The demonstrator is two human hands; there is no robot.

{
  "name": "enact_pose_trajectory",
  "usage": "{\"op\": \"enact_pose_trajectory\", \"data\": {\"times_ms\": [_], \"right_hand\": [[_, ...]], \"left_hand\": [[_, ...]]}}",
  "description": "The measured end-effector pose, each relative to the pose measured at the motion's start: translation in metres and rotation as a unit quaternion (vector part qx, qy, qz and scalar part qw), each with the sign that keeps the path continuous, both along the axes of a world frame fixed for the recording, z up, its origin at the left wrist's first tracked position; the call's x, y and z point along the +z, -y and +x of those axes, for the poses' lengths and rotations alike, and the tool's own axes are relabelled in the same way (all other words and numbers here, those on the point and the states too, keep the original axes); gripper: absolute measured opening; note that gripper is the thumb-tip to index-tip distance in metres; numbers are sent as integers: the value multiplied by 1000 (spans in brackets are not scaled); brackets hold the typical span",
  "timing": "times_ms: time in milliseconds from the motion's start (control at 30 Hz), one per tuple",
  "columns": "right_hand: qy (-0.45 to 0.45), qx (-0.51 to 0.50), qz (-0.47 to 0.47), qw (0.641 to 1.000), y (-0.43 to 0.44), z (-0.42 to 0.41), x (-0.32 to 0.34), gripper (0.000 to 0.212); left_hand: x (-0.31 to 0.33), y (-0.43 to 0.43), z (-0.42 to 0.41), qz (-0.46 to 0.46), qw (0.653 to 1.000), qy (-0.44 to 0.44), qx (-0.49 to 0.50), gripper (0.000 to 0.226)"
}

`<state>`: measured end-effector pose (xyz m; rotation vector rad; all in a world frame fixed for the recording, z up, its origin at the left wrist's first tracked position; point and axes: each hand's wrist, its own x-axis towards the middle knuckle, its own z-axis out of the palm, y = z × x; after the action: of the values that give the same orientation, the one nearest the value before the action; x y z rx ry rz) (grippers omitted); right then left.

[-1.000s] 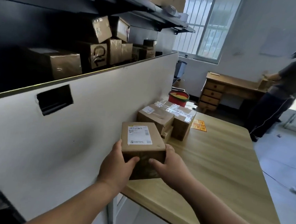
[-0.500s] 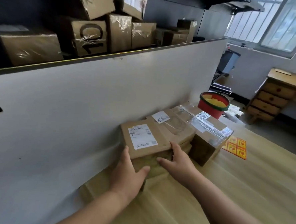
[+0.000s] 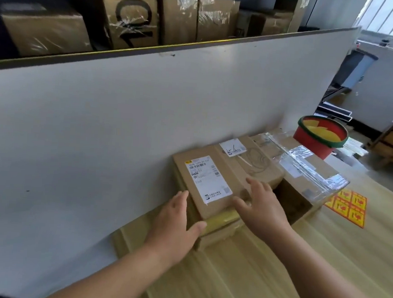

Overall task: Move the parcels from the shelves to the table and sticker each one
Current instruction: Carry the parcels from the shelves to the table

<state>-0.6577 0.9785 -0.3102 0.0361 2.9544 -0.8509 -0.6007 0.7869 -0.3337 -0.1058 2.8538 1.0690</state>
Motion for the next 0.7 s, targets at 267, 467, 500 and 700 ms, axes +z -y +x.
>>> {"op": "enact_pose_trajectory", "data": {"times_ms": [267,467,500,700], "right_hand": [[-141,183,143,963,77,24,43,63],[-163,289,165,929,167,67,73,66],[-172,307,166,921,183,80,79,66],[-227,389,178,875,289,182,113,65]], "left_hand": [[49,74,20,-197,976,-90,17,81],[87,155,97,-285,949,-122,64,78],[92,170,115,-293,946,-119,78,78],[125,263,243,-340,916,-120,174,80]]}}
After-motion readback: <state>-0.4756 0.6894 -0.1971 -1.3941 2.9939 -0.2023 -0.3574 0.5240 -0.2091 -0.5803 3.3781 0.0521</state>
